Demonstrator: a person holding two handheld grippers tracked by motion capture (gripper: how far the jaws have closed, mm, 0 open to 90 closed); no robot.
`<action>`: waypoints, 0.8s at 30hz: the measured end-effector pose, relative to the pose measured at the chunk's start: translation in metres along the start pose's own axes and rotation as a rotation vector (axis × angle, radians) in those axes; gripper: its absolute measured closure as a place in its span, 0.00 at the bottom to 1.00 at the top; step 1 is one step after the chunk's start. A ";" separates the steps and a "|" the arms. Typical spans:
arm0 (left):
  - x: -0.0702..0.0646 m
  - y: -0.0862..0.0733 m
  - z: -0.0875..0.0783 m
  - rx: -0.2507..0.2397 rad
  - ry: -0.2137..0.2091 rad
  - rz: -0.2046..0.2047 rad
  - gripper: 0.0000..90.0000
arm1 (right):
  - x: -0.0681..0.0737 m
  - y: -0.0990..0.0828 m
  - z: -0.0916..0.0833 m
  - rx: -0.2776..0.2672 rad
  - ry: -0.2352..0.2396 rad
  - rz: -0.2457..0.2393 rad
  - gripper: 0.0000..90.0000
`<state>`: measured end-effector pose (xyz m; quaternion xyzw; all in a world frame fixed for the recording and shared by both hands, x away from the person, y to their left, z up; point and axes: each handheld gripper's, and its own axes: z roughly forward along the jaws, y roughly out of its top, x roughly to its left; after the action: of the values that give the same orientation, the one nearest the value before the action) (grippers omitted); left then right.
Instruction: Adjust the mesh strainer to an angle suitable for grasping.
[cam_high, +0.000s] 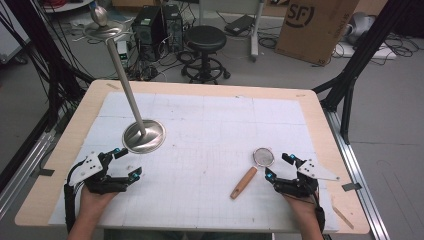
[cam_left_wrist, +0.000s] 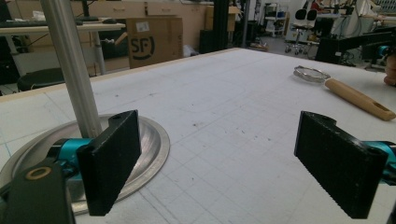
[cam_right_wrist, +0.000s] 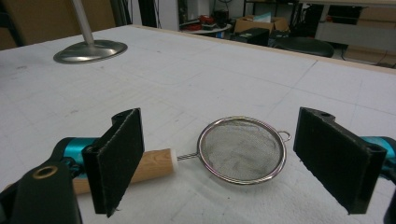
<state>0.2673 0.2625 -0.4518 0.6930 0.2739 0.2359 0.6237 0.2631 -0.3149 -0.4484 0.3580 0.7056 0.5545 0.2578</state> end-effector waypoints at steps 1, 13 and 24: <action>0.000 0.000 0.000 0.000 -0.002 -0.002 0.17 | 0.000 0.000 0.000 0.001 0.001 0.004 0.17; -0.001 0.000 -0.001 -0.006 0.003 0.001 0.17 | 0.002 0.001 0.000 0.012 0.022 -0.012 0.18; -0.001 0.000 -0.001 -0.010 0.004 0.008 0.17 | 0.007 0.003 0.004 0.120 0.152 -0.015 0.40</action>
<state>0.2658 0.2623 -0.4522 0.6905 0.2711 0.2410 0.6258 0.2626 -0.3067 -0.4463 0.3244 0.7578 0.5347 0.1859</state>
